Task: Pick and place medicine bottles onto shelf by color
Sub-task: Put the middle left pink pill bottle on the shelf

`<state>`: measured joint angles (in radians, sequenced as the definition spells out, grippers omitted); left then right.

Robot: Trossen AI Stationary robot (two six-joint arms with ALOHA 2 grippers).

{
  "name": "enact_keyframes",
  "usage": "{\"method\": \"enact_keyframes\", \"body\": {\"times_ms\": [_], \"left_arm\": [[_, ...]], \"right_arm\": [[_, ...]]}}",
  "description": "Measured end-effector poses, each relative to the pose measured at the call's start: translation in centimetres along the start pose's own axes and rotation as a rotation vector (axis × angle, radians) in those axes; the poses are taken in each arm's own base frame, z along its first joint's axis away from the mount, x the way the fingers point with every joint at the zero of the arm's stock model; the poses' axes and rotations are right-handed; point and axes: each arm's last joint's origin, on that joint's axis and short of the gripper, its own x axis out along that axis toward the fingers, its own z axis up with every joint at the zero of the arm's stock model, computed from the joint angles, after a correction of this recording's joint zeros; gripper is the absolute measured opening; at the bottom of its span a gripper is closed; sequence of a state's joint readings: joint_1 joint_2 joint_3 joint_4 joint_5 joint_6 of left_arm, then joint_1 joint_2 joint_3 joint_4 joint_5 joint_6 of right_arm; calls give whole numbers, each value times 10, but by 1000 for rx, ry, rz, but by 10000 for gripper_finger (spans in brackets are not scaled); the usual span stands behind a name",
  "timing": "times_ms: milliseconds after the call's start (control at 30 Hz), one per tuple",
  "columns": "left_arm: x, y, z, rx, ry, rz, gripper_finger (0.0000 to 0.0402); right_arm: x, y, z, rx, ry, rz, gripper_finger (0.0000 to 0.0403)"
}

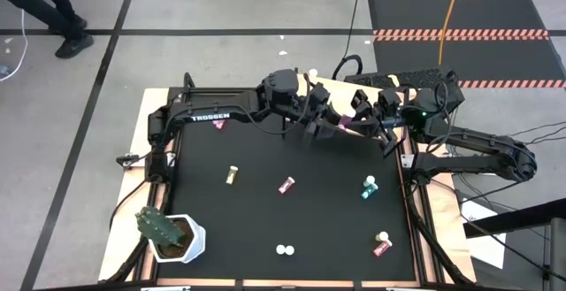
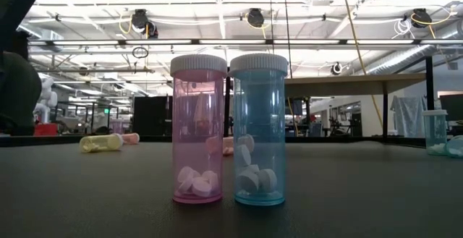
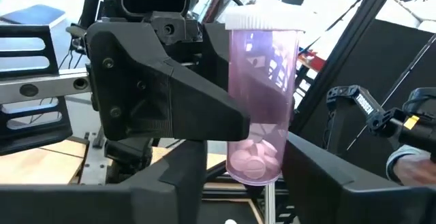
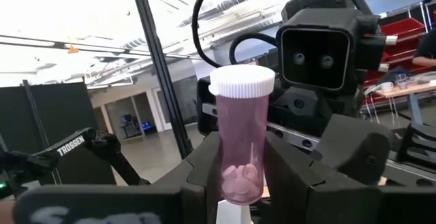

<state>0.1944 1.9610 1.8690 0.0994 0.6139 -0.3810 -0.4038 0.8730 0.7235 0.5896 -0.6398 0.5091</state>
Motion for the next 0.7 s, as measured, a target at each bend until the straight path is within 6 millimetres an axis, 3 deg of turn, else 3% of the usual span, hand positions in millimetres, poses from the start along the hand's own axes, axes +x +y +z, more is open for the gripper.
{"method": "enact_keyframes", "body": {"times_ms": [267,567,700], "left_arm": [[-1,1,0,2,12,-18,99],[-1,2,-2,37,28,-8,122],[-2,3,-2,51,25,4,114]], "right_arm": [[0,-1,-2,20,23,5,87],[-1,-2,-4,35,44,-12,140],[-4,-4,-1,35,36,-32,168]]}}
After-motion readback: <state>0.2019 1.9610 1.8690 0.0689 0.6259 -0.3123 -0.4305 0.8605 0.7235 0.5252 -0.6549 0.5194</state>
